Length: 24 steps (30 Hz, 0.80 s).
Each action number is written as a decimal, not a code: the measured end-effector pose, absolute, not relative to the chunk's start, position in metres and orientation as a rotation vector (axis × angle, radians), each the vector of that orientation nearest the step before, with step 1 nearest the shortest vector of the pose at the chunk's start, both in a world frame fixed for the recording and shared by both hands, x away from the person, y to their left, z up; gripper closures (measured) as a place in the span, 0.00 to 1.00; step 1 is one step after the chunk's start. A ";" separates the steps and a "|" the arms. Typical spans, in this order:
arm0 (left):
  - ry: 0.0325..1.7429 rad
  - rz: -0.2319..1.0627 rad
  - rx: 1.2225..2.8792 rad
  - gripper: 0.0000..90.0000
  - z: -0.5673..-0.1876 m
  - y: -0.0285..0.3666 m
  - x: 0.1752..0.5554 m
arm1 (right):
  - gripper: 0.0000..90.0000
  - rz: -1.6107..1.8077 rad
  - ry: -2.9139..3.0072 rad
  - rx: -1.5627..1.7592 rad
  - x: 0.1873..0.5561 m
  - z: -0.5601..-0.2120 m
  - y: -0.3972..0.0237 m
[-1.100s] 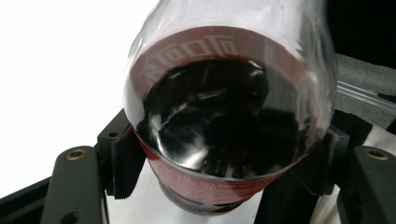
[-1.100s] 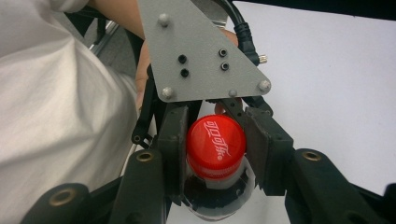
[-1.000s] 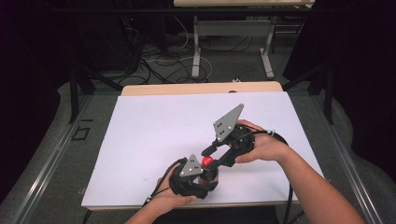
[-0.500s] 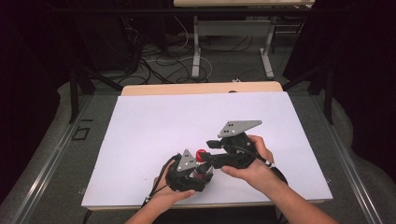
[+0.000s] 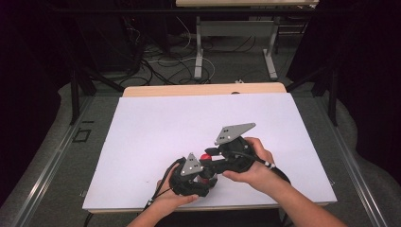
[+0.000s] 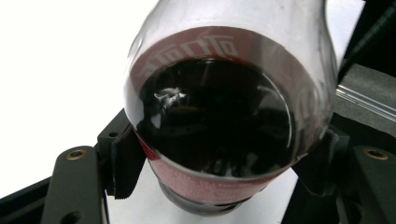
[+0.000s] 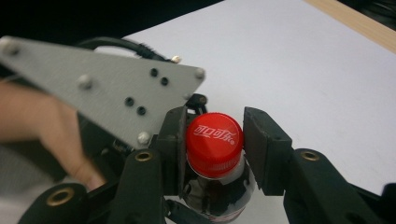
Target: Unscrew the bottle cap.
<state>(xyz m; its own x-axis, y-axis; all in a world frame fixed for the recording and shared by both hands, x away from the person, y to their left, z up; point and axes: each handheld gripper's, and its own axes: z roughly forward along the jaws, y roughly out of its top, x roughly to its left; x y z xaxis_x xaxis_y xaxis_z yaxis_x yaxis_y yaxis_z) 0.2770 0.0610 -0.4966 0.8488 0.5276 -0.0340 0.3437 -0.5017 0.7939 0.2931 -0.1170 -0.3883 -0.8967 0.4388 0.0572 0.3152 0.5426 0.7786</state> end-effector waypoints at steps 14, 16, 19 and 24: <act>0.514 0.206 2.183 0.33 -0.496 0.055 0.270 | 0.68 1.345 2.963 -0.321 0.342 -0.383 -0.129; 0.516 0.218 2.176 0.33 -0.497 0.054 0.271 | 0.68 1.334 2.972 -0.379 0.344 -0.383 -0.127; 0.530 0.205 2.175 0.33 -0.498 0.056 0.273 | 0.67 1.316 2.972 -0.342 0.343 -0.384 -0.124; 0.578 0.228 2.147 0.33 -0.496 0.060 0.275 | 0.52 1.335 2.858 -0.133 0.330 -0.375 -0.128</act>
<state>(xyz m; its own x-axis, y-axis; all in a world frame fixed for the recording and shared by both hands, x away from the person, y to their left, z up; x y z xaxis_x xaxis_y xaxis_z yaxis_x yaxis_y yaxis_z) 0.2755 0.0598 -0.4964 0.8753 0.4815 -0.0454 0.3211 -0.5085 0.7990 0.3305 -0.1279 -0.3750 -0.9963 -0.0827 -0.0213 -0.0694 0.6391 0.7660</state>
